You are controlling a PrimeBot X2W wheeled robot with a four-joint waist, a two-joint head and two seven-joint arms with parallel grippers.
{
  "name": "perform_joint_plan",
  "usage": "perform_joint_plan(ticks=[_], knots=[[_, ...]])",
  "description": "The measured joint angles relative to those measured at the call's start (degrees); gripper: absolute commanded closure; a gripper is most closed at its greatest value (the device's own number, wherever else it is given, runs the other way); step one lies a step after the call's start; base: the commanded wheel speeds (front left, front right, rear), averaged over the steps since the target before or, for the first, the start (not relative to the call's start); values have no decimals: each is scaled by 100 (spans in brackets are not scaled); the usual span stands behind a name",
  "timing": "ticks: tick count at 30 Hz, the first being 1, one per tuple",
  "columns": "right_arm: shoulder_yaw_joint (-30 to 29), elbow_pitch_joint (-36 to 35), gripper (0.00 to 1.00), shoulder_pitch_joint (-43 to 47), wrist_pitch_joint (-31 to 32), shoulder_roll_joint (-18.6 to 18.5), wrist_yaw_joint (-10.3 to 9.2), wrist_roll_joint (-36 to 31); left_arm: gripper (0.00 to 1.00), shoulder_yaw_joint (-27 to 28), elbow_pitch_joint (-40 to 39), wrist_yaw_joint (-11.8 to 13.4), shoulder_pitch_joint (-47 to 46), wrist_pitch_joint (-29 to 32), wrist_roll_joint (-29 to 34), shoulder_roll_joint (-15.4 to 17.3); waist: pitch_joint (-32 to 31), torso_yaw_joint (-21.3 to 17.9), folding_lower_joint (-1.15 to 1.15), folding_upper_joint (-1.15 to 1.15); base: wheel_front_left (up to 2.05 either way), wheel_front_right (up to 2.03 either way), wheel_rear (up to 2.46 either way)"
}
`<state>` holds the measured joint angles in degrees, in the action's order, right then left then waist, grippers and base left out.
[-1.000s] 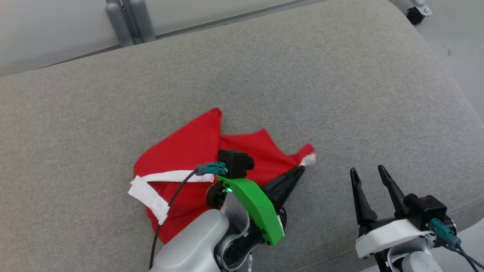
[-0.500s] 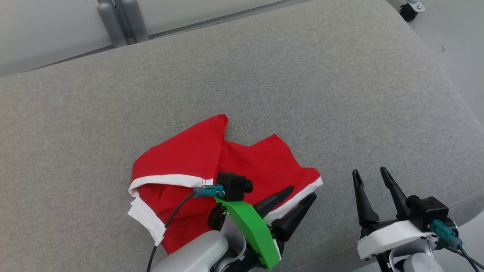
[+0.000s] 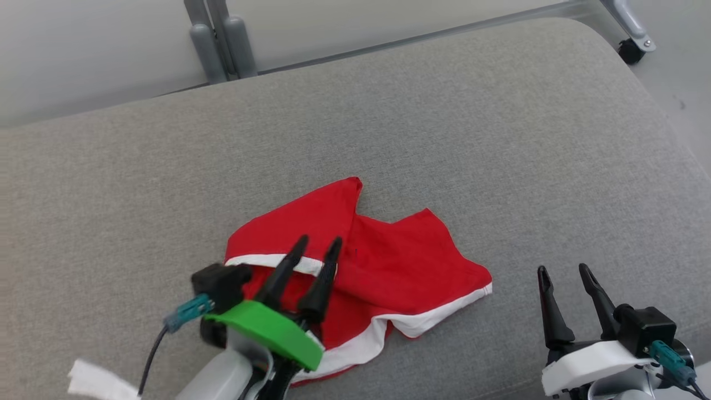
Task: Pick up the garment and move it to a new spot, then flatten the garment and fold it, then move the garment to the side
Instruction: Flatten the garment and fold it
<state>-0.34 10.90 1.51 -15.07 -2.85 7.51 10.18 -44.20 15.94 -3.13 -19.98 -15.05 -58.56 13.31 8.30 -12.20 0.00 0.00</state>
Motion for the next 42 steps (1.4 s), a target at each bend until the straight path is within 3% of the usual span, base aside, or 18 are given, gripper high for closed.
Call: perform_joint_plan(ticks=[3, 9, 19, 23, 30, 42], knots=[[-147, -86, 0, 74, 0, 0, 0, -90, 0, 915, -294, 166, 794, -10, 681, -76, -97, 170, 0, 0, 0, 0, 0], [-264, -245, 0, 203, 0, -8, 0, -260, 0, 2195, -552, 191, 1768, -9, 1992, -391, -312, 529, 0, 0, 0, 0, 0], [-289, -567, 0, 316, 0, -102, 0, -505, 0, 3840, -792, -82, 2771, -10, 3985, -725, -708, 1111, 0, 0, 0, 0, 0], [-324, -616, 0, 357, 0, -92, 0, -575, 0, 4180, -617, -256, 2902, -9, 4441, -775, -806, 1323, 0, 0, 0, 0, 0], [-358, -525, 0, 392, 0, -51, 0, -655, 0, 4521, -641, -400, 2936, -9, 4596, -924, -911, 1435, 0, 0, 0, 0, 0], [-353, -281, 0, 411, 0, -13, 0, -683, 0, 4183, -740, -425, 2991, -9, 4415, -883, -894, 1221, 0, 0, 0, 0, 0]])
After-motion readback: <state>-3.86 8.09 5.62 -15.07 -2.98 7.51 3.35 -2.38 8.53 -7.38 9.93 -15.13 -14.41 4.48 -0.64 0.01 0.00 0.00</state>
